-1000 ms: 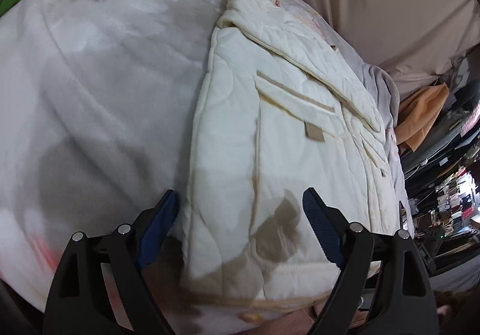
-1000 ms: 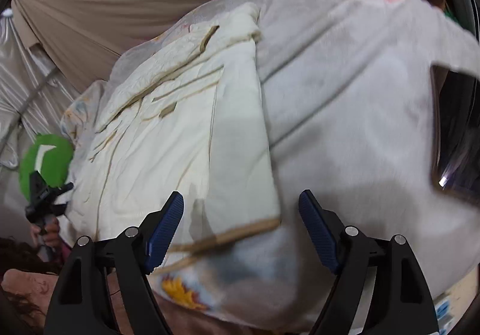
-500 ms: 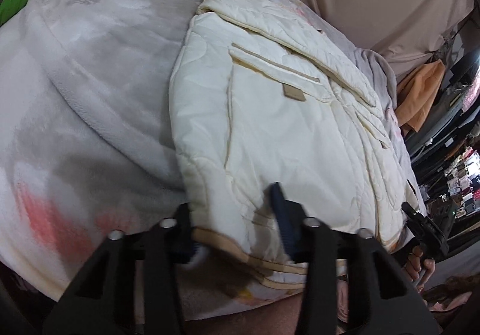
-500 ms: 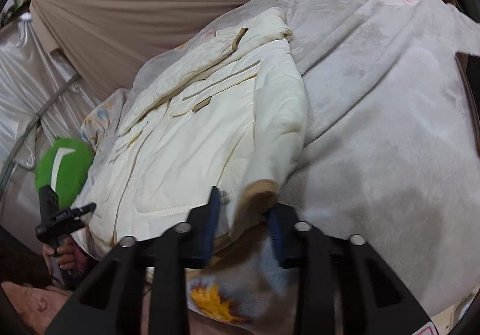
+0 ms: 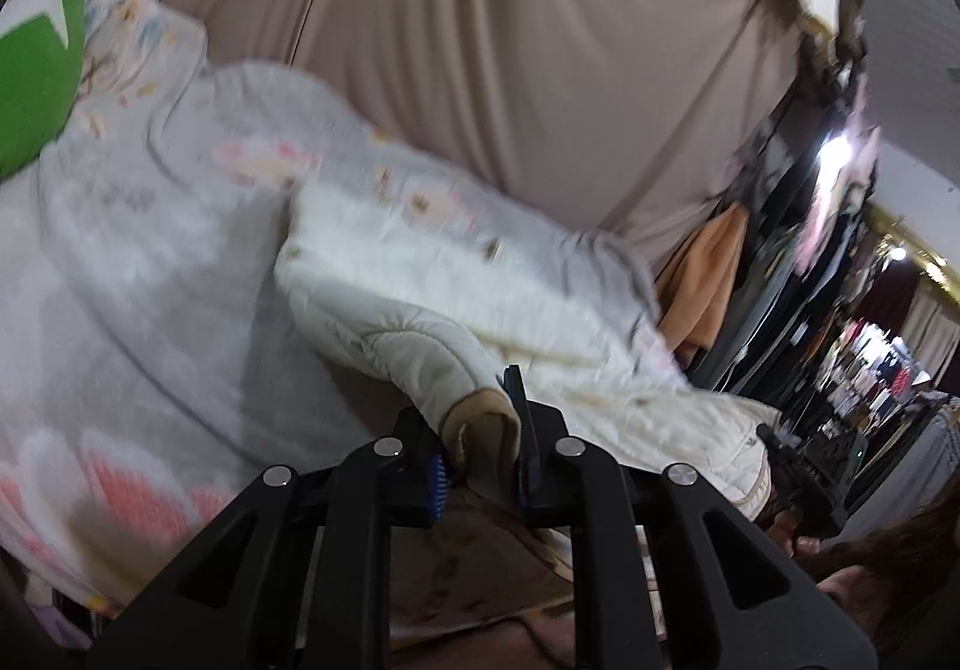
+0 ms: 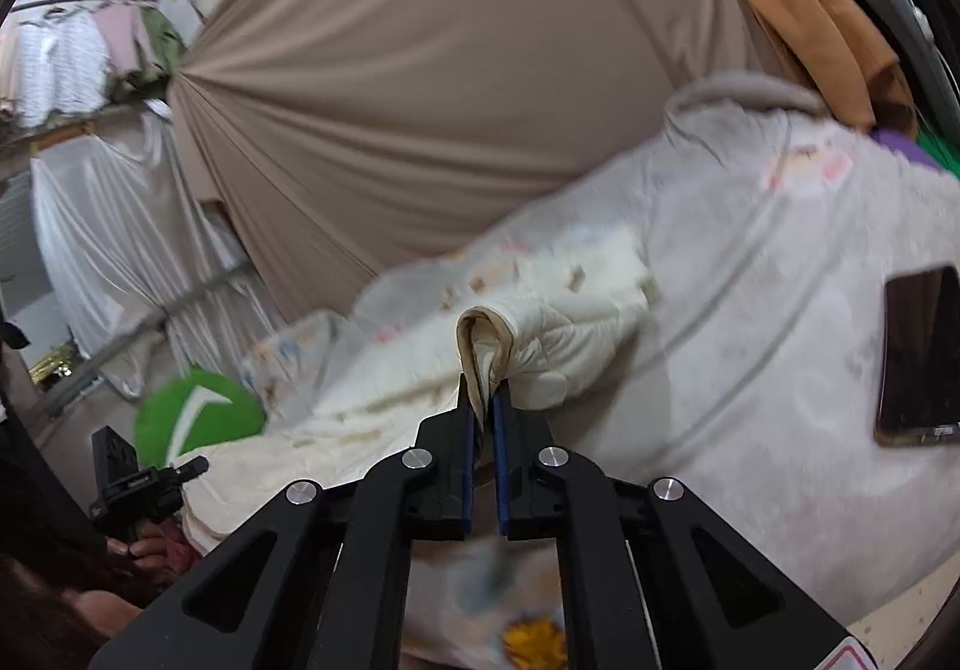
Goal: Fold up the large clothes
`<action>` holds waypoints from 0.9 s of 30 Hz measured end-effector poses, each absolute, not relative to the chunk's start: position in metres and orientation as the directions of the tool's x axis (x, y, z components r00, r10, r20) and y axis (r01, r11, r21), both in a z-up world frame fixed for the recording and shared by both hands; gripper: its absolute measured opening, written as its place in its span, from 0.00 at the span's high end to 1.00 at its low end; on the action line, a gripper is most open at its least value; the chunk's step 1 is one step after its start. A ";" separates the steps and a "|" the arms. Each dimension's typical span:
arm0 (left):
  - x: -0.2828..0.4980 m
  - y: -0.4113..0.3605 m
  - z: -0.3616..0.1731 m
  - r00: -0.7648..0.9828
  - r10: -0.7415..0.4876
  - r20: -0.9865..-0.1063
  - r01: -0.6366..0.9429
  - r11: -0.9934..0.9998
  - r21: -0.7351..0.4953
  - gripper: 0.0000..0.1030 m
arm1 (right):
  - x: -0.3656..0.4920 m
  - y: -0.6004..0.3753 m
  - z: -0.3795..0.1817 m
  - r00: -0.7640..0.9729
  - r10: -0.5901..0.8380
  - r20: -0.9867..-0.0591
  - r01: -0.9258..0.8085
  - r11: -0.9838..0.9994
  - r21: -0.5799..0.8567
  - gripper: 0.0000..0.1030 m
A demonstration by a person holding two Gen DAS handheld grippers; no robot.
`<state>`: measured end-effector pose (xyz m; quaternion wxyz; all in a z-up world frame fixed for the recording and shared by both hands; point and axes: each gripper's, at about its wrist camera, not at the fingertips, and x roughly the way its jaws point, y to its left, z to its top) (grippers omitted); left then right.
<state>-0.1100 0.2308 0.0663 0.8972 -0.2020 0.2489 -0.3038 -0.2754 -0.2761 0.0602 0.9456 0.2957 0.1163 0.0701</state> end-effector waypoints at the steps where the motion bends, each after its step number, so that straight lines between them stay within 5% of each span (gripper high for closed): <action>1: -0.114 0.233 0.077 0.701 -0.653 -0.288 0.464 0.724 -0.511 0.85 | -0.279 -0.276 0.069 0.969 0.196 -0.150 -0.077 0.819 0.569 0.95; 5: -0.109 0.229 0.118 0.736 -0.651 -0.187 0.520 0.720 -0.459 0.85 | -0.281 -0.273 0.104 0.985 0.165 -0.047 -0.117 0.849 0.516 0.95; 11: -0.045 0.199 0.148 0.791 -0.577 -0.204 0.473 0.788 -0.393 0.83 | -0.227 -0.286 0.138 0.996 0.090 -0.009 -0.075 0.876 0.476 0.95; 20: 0.100 0.150 0.111 0.778 -0.401 -0.484 0.265 0.908 -0.325 0.83 | -0.081 -0.301 0.121 0.978 0.053 -0.201 0.056 0.864 0.501 0.95; 27: 0.178 0.134 0.048 0.698 -0.288 -0.655 0.170 0.956 -0.239 0.83 | 0.023 -0.310 0.071 0.897 0.032 -0.441 0.188 0.874 0.448 0.95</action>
